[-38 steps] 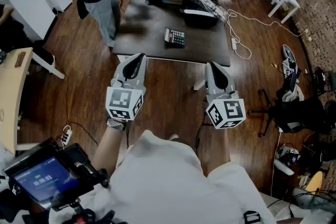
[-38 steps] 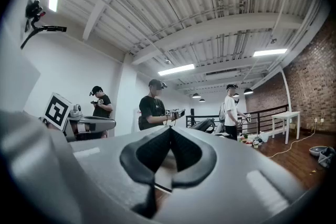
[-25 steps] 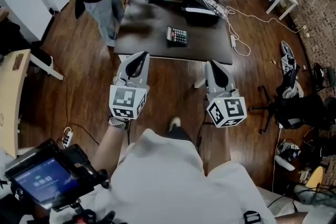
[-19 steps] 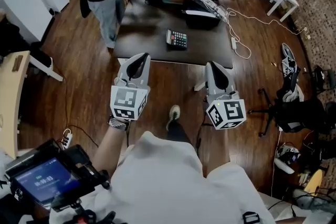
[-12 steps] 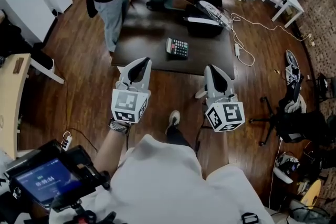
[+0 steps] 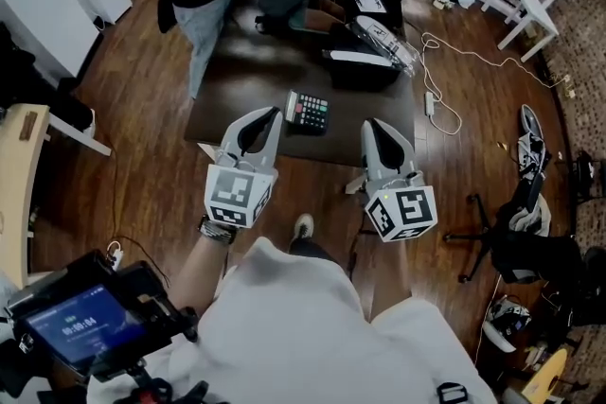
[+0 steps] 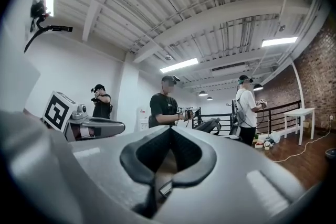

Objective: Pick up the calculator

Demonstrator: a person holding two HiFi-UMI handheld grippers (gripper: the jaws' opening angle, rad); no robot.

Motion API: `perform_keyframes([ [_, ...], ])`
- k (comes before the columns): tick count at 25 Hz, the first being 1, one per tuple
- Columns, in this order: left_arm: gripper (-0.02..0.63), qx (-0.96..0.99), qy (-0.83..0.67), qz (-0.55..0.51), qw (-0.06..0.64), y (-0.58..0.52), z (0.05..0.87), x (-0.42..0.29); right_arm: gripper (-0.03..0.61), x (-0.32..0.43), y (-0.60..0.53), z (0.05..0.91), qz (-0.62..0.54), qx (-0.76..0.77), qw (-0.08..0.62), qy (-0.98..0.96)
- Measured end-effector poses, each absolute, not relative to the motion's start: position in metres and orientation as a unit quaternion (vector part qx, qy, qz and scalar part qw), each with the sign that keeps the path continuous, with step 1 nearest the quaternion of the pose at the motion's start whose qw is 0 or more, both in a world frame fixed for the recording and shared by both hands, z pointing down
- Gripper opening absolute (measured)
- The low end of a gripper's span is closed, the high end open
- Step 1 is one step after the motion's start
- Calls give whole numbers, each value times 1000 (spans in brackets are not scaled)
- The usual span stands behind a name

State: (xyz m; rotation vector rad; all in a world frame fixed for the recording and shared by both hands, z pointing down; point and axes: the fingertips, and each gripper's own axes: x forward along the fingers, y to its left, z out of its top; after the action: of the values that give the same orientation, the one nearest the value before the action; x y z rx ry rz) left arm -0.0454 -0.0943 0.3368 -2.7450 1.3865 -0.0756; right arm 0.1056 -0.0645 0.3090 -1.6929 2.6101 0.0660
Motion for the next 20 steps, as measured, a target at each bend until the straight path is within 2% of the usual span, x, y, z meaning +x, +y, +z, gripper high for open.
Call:
perform_keyframes([
  [20, 5, -888, 457, -20, 39, -132, 330, -3, 0, 135, -117, 312, 9, -535, 13, 845],
])
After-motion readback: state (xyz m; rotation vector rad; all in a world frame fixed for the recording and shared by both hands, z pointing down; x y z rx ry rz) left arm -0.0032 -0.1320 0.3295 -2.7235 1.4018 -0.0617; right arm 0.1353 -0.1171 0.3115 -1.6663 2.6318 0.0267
